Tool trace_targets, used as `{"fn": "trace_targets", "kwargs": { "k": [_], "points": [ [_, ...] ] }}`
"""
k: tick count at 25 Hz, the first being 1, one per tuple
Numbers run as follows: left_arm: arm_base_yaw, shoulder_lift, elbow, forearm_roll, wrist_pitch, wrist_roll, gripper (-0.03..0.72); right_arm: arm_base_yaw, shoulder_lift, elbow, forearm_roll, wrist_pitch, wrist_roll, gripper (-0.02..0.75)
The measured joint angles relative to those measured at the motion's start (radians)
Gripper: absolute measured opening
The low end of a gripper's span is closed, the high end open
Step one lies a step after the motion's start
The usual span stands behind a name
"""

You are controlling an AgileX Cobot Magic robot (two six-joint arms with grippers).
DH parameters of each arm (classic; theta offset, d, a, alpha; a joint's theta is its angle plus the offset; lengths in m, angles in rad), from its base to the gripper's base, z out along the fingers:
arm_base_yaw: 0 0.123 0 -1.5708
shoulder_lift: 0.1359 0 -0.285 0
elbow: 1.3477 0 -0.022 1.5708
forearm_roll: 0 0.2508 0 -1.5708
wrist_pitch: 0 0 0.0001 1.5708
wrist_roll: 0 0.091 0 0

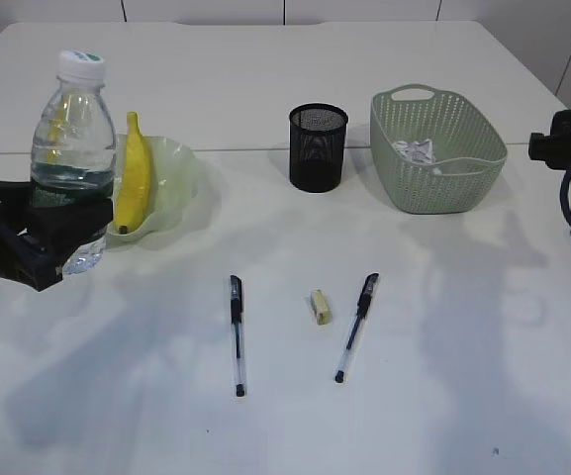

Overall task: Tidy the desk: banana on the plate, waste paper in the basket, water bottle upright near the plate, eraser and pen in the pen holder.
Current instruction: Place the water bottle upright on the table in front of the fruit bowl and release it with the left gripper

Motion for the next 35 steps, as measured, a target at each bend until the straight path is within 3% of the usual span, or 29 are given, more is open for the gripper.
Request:
{"fn": "trace_targets", "kwargs": {
  "k": [7,14,18,22,35],
  "points": [
    [0.0,0.0,0.0,-0.063,0.0,-0.004,0.397,0.0,0.0,0.0,0.0,0.0,0.0,0.59],
    [0.0,-0.085,0.0,0.1,0.004,-0.044,0.397,0.0,0.0,0.0,0.064,0.0,0.0,0.59],
    [0.026,-0.2,0.006,0.131,-0.003,-0.045,0.397,0.0,0.0,0.0,0.115,-0.002,0.0,0.59],
    [0.063,-0.292,0.042,0.129,-0.01,-0.051,0.391,0.0,0.0,0.0,0.129,-0.004,0.0,0.59],
    [0.068,-0.362,0.077,0.066,0.149,-0.052,0.373,0.0,0.0,0.0,0.133,-0.005,0.0,0.59]
  ]
}}
